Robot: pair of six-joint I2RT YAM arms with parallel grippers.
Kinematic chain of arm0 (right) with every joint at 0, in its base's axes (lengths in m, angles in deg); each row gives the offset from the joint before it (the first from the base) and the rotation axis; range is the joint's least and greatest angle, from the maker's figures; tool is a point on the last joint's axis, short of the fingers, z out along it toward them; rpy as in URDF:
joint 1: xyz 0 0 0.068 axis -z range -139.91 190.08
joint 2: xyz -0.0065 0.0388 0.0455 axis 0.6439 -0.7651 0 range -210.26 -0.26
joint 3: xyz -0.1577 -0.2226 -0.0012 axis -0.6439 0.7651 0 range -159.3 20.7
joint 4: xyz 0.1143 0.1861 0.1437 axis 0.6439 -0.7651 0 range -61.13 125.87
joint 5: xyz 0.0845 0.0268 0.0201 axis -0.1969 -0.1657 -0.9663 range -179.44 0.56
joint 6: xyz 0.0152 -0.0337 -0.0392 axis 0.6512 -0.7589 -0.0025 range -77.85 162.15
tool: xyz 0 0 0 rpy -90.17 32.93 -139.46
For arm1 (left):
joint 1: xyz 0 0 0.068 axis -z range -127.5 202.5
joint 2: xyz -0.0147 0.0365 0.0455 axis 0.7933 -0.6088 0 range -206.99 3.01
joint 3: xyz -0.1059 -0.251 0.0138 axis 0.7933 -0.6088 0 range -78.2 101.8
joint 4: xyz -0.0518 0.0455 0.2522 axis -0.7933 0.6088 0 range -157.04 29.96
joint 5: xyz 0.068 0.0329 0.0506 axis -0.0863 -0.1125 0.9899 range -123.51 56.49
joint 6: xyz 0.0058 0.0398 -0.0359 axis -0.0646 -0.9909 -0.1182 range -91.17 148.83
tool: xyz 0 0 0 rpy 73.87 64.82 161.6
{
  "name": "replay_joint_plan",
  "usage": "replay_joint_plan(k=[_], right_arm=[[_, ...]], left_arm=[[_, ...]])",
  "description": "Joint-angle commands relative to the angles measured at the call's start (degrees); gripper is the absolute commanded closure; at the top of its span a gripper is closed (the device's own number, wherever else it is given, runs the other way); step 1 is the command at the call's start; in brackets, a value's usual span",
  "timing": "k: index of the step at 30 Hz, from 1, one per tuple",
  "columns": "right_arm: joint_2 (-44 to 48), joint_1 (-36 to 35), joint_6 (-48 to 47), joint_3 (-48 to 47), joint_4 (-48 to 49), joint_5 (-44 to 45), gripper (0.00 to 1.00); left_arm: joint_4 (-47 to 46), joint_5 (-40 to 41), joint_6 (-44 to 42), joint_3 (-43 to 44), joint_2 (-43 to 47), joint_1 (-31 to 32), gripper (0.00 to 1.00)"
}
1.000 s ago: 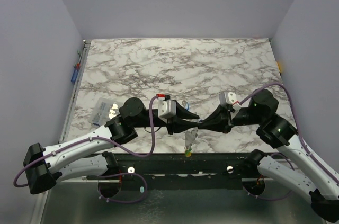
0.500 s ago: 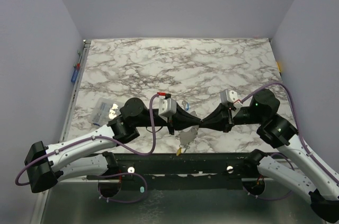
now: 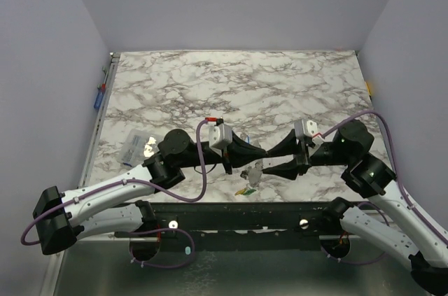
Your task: Put the keys on the keyring
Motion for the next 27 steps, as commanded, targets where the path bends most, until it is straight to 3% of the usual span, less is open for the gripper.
replay_joint_plan(k=[1,12,20,27], right_arm=[[1.24,-0.50,-1.45,-0.65,4.37,1.11,0.49],[2.31,-0.52,-6.33,-2.26,-1.22,9.06,0.49],[1.04,-0.52,-7.52,-2.48,-1.89,9.91,0.54],[1.65,-0.52,-11.90,-3.38,-8.25,13.40,0.56]], left_arm=[[5.47,2.40,-0.78,0.84,-0.46,0.26,1.00],[11.16,1.91,-3.96,3.25,-0.38,0.28,1.00],[11.10,2.03,-3.92,3.39,-0.28,0.26,1.00],[11.03,2.17,-4.02,3.05,0.37,0.27,1.00]])
